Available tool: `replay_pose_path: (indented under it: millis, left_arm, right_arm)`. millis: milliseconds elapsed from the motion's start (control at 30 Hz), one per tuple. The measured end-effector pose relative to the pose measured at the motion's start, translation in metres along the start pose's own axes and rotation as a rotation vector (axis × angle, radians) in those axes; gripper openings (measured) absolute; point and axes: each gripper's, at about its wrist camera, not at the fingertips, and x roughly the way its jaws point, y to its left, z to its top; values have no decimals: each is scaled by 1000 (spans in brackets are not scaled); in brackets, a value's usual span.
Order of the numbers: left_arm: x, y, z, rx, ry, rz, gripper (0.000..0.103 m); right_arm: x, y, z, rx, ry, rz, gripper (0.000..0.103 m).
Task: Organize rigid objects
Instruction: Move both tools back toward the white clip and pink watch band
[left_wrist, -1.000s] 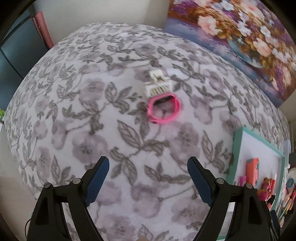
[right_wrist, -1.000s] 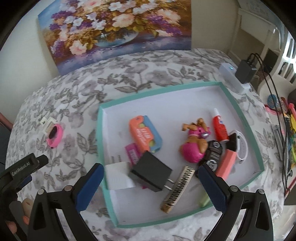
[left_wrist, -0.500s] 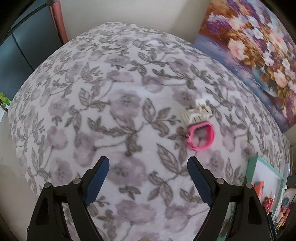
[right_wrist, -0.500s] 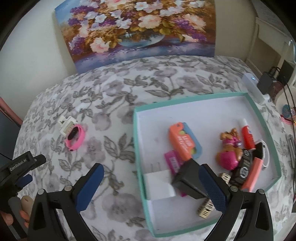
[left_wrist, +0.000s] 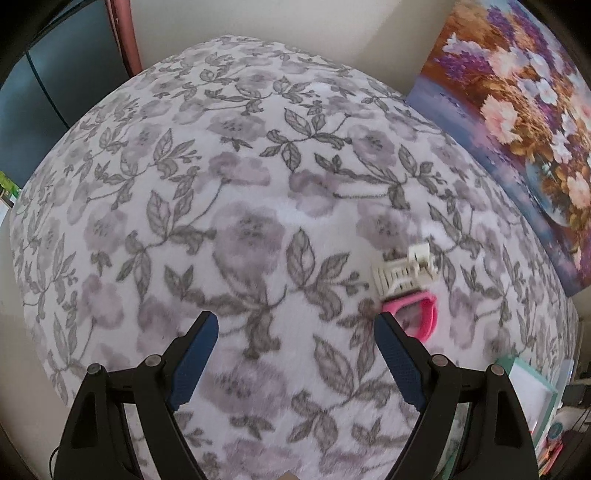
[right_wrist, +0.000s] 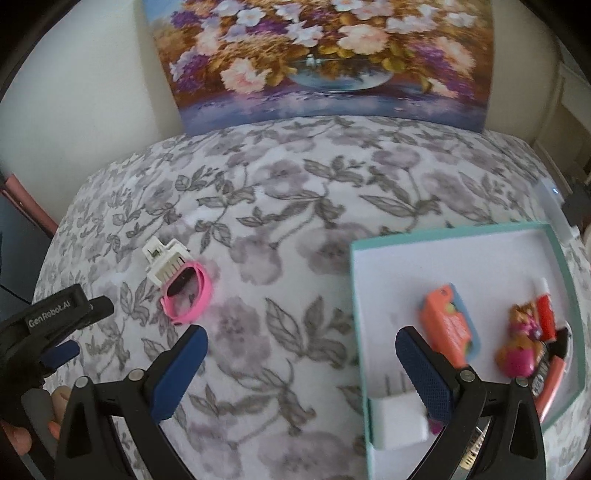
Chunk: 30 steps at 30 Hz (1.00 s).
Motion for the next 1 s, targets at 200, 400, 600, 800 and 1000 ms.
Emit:
replay_pose_path:
  millis: [200,400,600,800,1000]
  left_arm:
    - [15,10,21,-19,-3,-17,87]
    - [25,19,36,8,-9,-20,87]
    - [39,28,40,26,21,-33,87]
    - [55,41,37,33,69,-14,87]
    - [60,52,34,14,92,-19,87]
  right_arm:
    - [21,21,16,-45,-9,24,103]
    - [51,41,22,-80,10,53,103]
    - [67,61,20,-133,16,79,103]
    - [77,78,12,-195,18,92,103]
    - [93,85,2,-225,39,79,103]
